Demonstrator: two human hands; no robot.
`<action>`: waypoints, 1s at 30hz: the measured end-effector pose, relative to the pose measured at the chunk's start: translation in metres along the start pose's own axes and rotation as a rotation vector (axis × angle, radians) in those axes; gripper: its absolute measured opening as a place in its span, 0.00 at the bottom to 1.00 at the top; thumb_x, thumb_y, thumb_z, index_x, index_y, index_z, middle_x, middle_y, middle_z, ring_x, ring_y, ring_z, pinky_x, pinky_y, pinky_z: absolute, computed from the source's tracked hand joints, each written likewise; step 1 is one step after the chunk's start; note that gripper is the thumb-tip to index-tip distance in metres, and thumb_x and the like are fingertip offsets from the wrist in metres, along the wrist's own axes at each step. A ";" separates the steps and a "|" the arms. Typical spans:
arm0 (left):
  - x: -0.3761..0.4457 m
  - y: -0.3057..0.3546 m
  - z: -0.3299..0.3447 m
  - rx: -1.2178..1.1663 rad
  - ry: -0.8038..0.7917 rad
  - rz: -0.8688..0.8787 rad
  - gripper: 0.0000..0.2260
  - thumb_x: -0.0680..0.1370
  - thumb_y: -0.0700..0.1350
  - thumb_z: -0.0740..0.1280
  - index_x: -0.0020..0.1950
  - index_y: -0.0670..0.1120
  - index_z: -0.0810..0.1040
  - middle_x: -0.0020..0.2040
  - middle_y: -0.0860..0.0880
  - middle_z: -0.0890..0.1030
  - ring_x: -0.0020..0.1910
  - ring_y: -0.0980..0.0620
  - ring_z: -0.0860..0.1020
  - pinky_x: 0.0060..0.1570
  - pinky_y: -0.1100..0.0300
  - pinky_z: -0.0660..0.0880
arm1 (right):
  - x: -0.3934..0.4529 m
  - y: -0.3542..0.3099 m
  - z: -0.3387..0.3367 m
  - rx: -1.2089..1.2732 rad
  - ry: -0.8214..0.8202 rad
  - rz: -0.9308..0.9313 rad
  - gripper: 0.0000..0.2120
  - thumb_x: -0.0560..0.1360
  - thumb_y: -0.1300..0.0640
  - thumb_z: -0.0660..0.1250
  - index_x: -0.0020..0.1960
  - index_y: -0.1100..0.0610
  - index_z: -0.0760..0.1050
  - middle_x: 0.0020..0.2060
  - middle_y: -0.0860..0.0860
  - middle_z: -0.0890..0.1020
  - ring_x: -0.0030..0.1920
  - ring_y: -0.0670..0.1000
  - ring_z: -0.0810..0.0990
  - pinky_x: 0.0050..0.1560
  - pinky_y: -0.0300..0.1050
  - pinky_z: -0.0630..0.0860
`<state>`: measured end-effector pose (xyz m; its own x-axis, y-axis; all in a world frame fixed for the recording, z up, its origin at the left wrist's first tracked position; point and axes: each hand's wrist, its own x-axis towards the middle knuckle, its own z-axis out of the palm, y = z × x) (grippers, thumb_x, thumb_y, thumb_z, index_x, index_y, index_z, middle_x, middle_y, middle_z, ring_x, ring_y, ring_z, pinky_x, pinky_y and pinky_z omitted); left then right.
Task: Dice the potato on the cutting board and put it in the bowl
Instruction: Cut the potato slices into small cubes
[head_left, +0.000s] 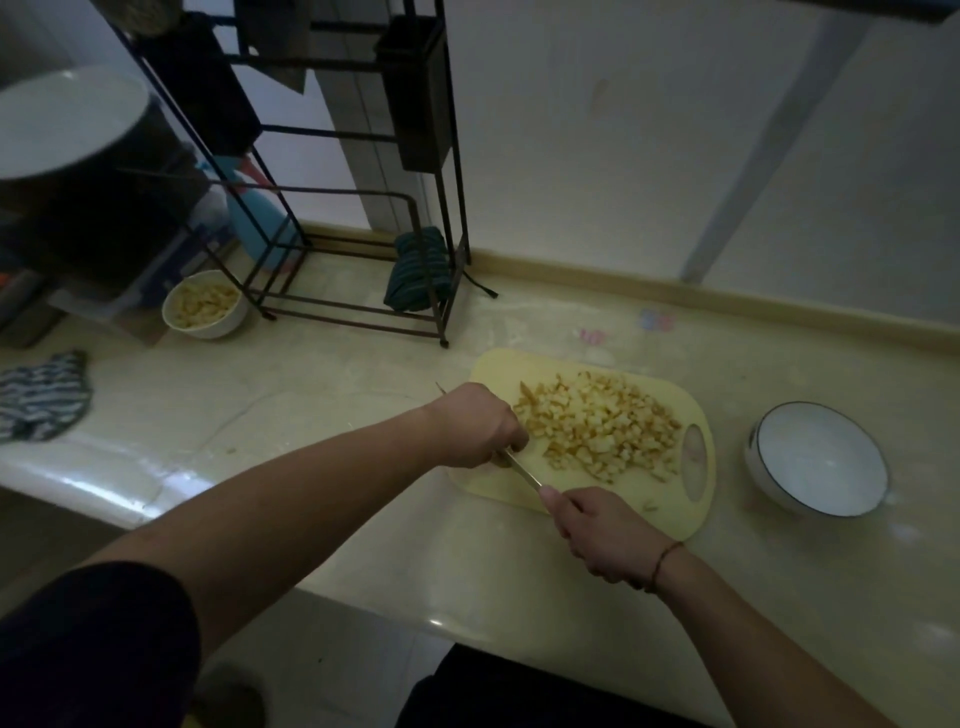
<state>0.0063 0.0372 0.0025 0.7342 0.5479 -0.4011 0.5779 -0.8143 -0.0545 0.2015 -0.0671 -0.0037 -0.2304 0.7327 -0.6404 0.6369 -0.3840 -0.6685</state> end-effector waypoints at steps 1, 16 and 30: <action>0.002 0.001 0.001 0.015 0.004 0.007 0.10 0.79 0.46 0.66 0.60 0.52 0.79 0.50 0.51 0.83 0.48 0.46 0.81 0.51 0.53 0.75 | -0.001 0.002 0.000 0.016 -0.001 0.002 0.24 0.78 0.35 0.55 0.35 0.54 0.67 0.26 0.50 0.70 0.20 0.47 0.67 0.22 0.38 0.64; -0.002 -0.015 0.015 -0.143 0.103 0.029 0.19 0.77 0.49 0.71 0.68 0.53 0.75 0.54 0.53 0.82 0.53 0.51 0.79 0.63 0.54 0.69 | -0.060 0.069 -0.039 0.103 -0.097 0.090 0.22 0.77 0.37 0.56 0.35 0.53 0.66 0.26 0.49 0.66 0.24 0.48 0.61 0.23 0.39 0.59; -0.042 0.014 0.068 -0.496 0.296 -0.402 0.14 0.79 0.51 0.67 0.61 0.45 0.81 0.53 0.46 0.80 0.50 0.47 0.78 0.51 0.52 0.75 | -0.045 0.044 -0.050 0.609 -0.194 0.129 0.24 0.76 0.36 0.56 0.36 0.56 0.67 0.28 0.54 0.59 0.25 0.48 0.54 0.25 0.38 0.52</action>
<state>-0.0406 -0.0101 -0.0438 0.4550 0.8746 -0.1677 0.8674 -0.3927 0.3057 0.2768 -0.0890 0.0145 -0.3451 0.5664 -0.7484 0.1503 -0.7537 -0.6398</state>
